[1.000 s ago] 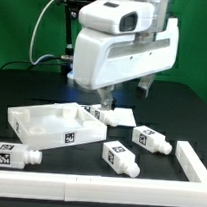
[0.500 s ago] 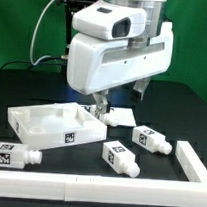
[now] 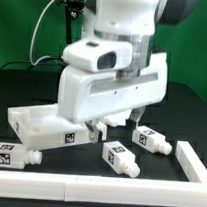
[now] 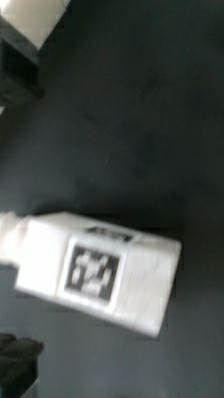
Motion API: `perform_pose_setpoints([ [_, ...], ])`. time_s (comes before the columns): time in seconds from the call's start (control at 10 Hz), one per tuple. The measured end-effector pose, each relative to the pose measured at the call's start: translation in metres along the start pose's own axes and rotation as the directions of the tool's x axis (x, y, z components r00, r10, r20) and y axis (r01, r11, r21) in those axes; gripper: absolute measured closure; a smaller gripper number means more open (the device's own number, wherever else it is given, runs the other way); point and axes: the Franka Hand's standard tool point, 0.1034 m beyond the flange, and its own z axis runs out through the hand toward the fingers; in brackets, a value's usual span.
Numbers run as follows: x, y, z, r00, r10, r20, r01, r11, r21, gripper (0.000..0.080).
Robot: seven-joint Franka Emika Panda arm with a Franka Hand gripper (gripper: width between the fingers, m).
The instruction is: Assemble one leg
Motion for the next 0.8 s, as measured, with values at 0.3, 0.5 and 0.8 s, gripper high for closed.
perform_pose_setpoints([
  [0.3,-0.004,-0.007,0.024,1.0,0.017,0.018,-0.017,1.0,0.023,0.015],
  [0.5,0.0,-0.011,0.023,1.0,0.015,0.021,-0.016,0.999,0.028,0.015],
  [0.8,0.003,-0.016,0.02,0.999,0.007,0.031,-0.008,0.999,0.039,0.015],
])
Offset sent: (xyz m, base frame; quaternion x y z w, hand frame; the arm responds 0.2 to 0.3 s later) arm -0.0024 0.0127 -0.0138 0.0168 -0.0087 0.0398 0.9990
